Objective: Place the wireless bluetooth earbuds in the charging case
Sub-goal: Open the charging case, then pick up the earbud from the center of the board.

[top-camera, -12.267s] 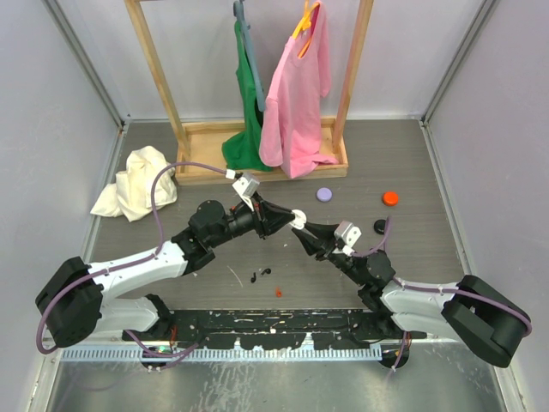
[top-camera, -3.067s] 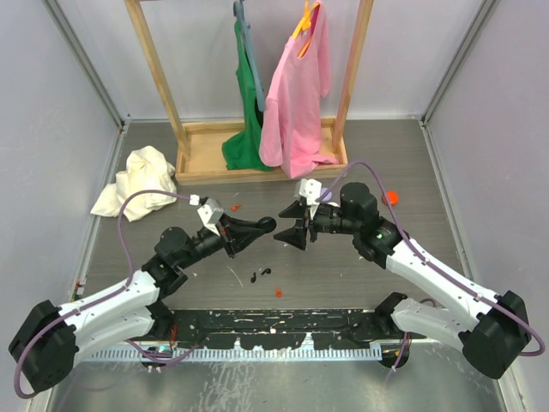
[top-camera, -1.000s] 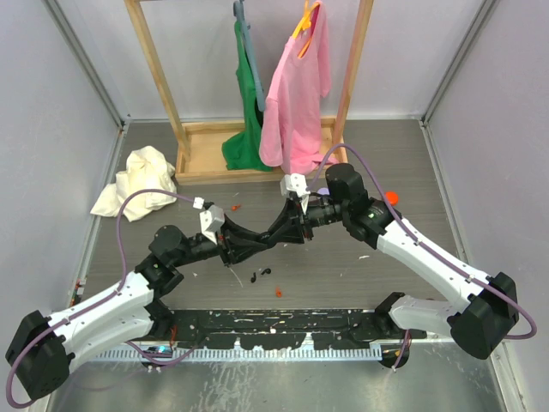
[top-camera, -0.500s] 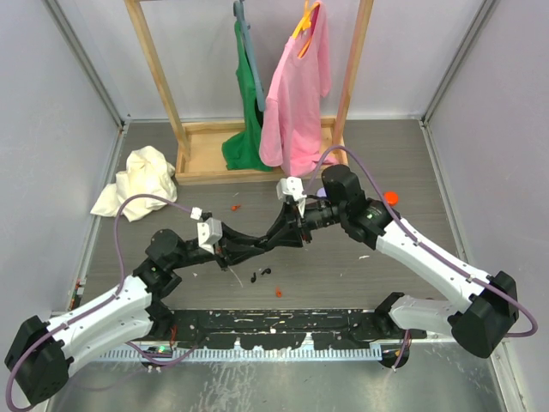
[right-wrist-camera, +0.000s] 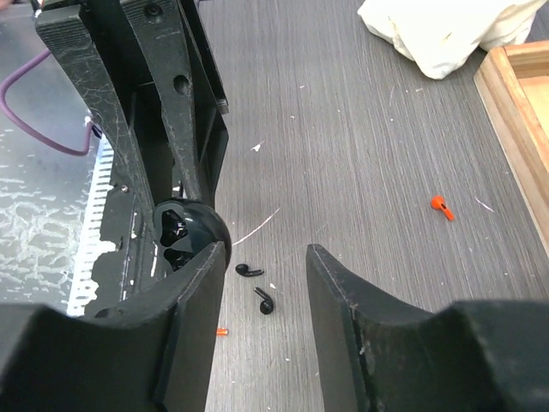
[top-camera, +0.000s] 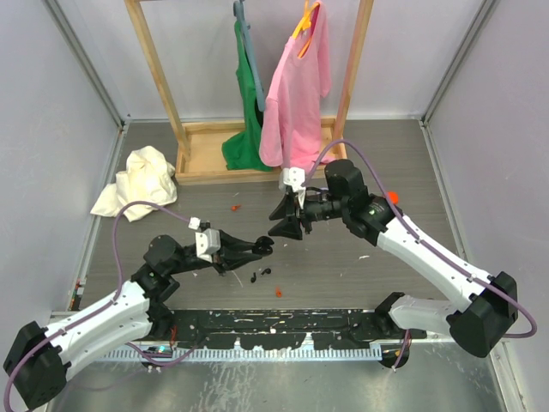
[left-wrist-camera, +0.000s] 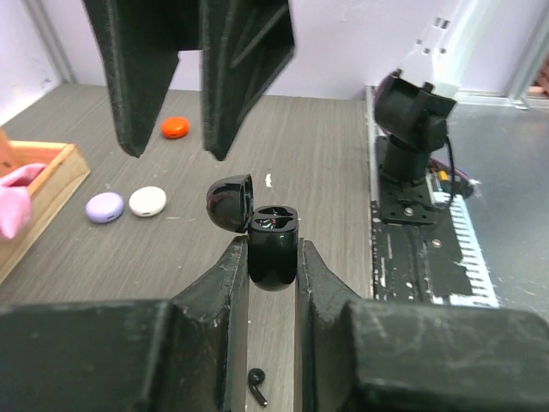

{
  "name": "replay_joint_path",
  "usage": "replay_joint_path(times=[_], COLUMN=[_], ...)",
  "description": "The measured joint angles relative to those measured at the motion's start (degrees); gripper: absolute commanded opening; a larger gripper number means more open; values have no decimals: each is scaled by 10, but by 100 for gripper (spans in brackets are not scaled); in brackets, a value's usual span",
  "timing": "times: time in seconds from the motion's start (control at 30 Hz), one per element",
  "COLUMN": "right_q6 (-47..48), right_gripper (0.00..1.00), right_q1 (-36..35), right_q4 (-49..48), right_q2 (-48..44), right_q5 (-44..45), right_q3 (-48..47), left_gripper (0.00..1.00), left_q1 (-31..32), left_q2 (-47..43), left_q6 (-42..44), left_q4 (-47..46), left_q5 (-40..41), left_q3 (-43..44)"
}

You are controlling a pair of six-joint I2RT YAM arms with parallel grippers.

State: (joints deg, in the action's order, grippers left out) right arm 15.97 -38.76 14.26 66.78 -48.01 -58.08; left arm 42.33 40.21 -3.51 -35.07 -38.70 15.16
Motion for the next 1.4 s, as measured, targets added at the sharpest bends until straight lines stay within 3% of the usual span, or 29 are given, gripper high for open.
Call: replay_joint_path(times=[0.17,0.5,0.77,1.07,1.4], right_q6=[-13,-78,-129,-181,-209], right_gripper=[55,55,52,49,50], right_q1=[0,-10,-102,-189,-244], right_q4=[-2,-16,-12,-9,-9], right_q2=[1,26,91,191,240], right_q5=[31,175,325,446,494], right_q3=[0,58,97,99,98], left_gripper=[0,0,0,0,0], left_q1=[0,0,0,-1,-1], left_q2=[-5,19,24,-21,-41], left_q6=[5,14,12,12,11], left_q4=[21,67,87,106,123], left_q5=[84,308,441,516,542], left_q3=[-1,-19,-29,-40,-46])
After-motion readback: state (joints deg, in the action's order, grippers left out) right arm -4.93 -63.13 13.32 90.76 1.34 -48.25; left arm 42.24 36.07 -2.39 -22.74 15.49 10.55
